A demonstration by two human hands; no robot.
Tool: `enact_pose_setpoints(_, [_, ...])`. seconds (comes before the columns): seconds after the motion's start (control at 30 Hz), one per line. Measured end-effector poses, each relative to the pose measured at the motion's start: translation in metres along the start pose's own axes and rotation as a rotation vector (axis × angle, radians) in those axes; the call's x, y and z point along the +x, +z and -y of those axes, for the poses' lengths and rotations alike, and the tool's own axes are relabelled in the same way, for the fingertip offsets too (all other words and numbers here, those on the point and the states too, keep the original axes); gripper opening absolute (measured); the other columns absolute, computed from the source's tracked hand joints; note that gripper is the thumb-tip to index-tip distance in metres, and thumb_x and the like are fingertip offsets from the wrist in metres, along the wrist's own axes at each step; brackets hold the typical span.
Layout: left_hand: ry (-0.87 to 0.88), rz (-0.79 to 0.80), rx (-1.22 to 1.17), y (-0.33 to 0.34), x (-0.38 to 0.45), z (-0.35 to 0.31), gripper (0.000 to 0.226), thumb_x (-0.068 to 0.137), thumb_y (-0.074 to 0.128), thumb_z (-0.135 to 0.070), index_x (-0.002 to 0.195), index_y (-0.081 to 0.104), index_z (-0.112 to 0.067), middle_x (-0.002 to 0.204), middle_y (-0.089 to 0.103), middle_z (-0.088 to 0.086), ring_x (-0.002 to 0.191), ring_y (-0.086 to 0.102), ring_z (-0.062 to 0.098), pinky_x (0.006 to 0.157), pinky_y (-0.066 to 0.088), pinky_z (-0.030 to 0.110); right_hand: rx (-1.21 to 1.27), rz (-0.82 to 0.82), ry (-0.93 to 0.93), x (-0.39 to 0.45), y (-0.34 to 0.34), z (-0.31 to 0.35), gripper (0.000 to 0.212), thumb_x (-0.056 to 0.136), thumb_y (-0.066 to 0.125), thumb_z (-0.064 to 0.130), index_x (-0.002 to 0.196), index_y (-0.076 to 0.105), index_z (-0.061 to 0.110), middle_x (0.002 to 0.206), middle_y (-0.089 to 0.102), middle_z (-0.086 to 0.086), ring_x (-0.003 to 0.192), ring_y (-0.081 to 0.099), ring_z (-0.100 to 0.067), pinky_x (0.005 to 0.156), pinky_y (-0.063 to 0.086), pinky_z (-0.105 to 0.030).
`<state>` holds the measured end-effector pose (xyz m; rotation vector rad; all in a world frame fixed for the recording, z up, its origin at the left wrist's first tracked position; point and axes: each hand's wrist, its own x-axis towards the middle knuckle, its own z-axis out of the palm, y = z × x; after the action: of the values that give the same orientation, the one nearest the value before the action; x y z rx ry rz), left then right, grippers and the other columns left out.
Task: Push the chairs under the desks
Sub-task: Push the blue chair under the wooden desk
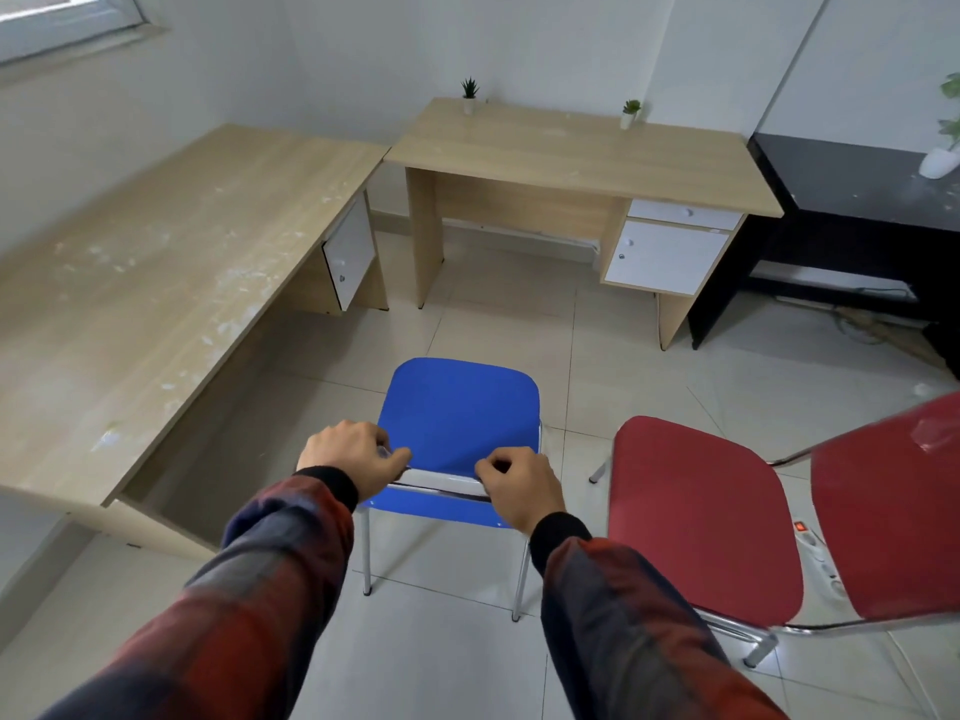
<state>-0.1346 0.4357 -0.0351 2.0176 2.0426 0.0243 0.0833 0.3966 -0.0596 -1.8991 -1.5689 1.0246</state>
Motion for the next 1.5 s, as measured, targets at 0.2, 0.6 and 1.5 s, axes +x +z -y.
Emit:
enact_pose_setpoints(0.2, [-0.008, -0.023, 0.028, 0.005, 0.017, -0.046, 0.039, 0.08, 0.046, -0.05, 0.072, 0.065, -0.018, 0.067, 0.063, -0.002, 0.067, 0.06, 0.023, 0.064, 0.049, 0.029, -0.023, 0.006, -0.001, 0.04, -0.04, -0.019, 0.037, 0.086, 0.059, 0.027, 0.051, 0.052, 0.017, 0.048, 0.046, 0.007, 0.053, 0.041, -0.014, 0.056, 0.036, -0.031])
enact_pose_setpoints(0.6, [-0.001, -0.074, 0.032, 0.015, 0.043, -0.08, 0.041, 0.082, 0.044, -0.048, 0.071, 0.065, -0.015, 0.065, 0.061, 0.002, 0.062, 0.057, 0.024, 0.059, 0.045, 0.029, -0.037, -0.001, 0.121, 0.078, -0.068, -0.034, 0.052, 0.084, 0.06, 0.047, 0.077, 0.071, -0.003, 0.064, 0.057, -0.012, 0.062, 0.047, -0.02, 0.063, 0.038, -0.034])
enact_pose_setpoints(1.5, [0.052, -0.013, 0.05, 0.012, 0.081, -0.107, 0.038, 0.081, 0.045, -0.049, 0.07, 0.065, -0.019, 0.067, 0.063, -0.001, 0.064, 0.059, 0.021, 0.059, 0.049, 0.029, -0.255, 0.01, 0.12, 0.089, -0.088, -0.022, 0.055, 0.09, 0.055, 0.058, 0.054, 0.05, 0.018, 0.055, 0.047, 0.002, 0.054, 0.047, -0.018, 0.054, 0.036, -0.029])
